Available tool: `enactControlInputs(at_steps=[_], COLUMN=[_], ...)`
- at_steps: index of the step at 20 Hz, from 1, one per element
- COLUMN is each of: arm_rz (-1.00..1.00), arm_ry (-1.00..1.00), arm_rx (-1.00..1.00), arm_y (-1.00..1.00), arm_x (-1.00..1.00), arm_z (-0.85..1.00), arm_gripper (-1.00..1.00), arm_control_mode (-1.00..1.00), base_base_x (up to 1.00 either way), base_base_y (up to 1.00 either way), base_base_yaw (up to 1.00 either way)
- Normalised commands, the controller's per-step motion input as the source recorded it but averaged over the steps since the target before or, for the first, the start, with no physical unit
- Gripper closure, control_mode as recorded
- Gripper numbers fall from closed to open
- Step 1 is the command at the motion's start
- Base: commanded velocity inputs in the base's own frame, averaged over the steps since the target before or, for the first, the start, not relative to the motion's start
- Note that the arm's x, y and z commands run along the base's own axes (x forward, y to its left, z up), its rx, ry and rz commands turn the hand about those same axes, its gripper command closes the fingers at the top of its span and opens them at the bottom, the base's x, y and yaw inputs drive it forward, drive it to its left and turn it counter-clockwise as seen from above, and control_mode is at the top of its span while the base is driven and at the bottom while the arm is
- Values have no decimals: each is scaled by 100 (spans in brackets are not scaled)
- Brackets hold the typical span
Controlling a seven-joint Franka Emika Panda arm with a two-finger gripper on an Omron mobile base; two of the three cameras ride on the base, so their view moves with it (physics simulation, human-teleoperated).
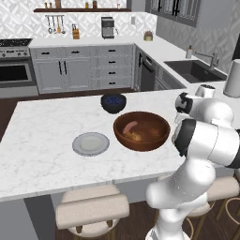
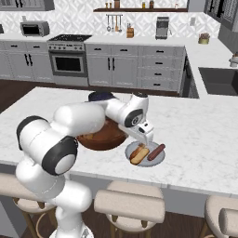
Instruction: Place one bun and one sausage from the bowl on each plate.
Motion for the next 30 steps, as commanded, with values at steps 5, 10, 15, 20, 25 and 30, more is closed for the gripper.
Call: enactControlInputs(at_steps=[5, 10, 15, 20, 25, 30], arm_rz=[0, -1, -4, -2, 0, 0], arm_ry=[0, 0, 0, 0, 0, 0], arm_rx=[1, 1, 0, 0, 0, 0], arm_y=[76, 66, 61, 46, 33, 29], arm_x=[0, 8, 43, 46, 37, 9], arm_z=[24, 24, 24, 6, 0, -2], arm_gripper=[-100, -100, -100, -100, -100, -100], arm_control_mode=[-100, -100, -100, -100, -100, -100], base_base_x=[0, 0, 0, 0, 0, 0], base_base_y=[0, 0, 0, 0, 0, 0], base_base_yaw=[0, 0, 0, 0, 0, 0])
